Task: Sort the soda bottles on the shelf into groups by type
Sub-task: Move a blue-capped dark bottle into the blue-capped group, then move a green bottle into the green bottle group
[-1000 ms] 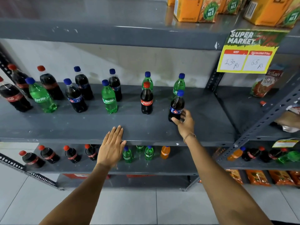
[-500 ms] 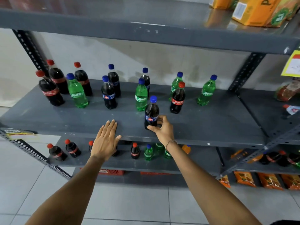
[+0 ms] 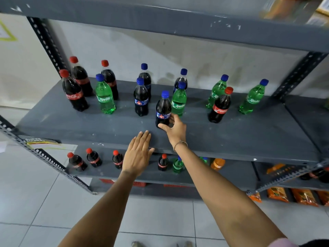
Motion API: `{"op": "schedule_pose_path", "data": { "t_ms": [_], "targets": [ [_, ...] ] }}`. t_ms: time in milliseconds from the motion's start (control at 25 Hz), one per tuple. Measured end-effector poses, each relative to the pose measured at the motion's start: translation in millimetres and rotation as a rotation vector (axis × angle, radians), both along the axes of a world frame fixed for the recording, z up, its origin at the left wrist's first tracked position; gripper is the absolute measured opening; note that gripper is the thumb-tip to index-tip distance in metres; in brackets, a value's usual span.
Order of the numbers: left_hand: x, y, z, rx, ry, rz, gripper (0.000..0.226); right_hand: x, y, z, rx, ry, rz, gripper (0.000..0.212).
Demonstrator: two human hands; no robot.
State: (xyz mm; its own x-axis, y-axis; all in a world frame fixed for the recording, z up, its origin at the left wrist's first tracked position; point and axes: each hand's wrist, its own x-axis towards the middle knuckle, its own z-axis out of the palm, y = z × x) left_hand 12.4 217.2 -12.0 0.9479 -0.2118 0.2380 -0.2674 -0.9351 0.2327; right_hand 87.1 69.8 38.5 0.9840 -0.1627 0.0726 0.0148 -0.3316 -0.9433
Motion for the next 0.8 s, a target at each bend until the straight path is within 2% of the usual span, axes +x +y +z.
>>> {"op": "schedule_pose_path", "data": {
  "t_ms": [80,200,240,280,400,440,480,640,800],
  "targets": [
    [-1,-2,0,-0.002,0.009,-0.006,0.055,-3,-7,-5,-0.055,-0.002,-0.022,0.056],
    [1,1,2,-0.007,0.004,-0.018,0.055,-5,-21,-7,-0.140,-0.178,-0.273,0.020],
    [0,1,2,-0.014,0.004,-0.022,0.055,-1,-28,-7,-0.135,-0.209,-0.337,0.016],
    [0,2,1,-0.022,0.007,-0.025,0.055,6,-32,-4,-0.108,-0.185,-0.344,0.022],
    [-2,4,0,-0.036,0.009,-0.030,0.055,29,-37,8,-0.061,0.040,-0.165,0.070],
    [-2,4,0,-0.040,0.005,-0.031,0.055,36,-38,9,-0.084,0.078,-0.125,0.077],
    [-2,4,0,-0.042,0.002,-0.031,0.055,41,-38,11,-0.094,0.085,-0.105,0.076],
    [-1,5,-1,-0.036,-0.025,-0.013,0.055,45,-34,14,-0.010,0.011,-0.162,0.050],
    [-2,1,-2,-0.007,-0.026,0.005,0.056,30,-42,7,0.046,-0.023,-0.178,0.046]
  ]
}}
